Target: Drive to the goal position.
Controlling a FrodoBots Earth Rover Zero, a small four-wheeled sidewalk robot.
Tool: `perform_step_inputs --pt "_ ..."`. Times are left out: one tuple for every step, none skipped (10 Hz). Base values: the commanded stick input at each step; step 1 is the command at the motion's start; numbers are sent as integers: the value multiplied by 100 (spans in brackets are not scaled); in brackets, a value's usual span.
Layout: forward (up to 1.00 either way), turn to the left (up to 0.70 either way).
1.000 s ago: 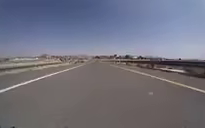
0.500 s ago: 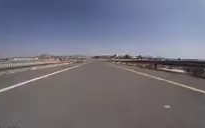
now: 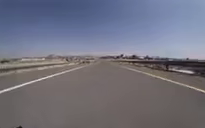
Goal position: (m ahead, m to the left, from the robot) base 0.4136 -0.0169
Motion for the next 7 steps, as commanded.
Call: perform_step_inputs --pt "100 0" --pt "100 0" --pt "100 0" --pt "100 0" --pt "100 0" --pt "100 0" --pt "100 0"
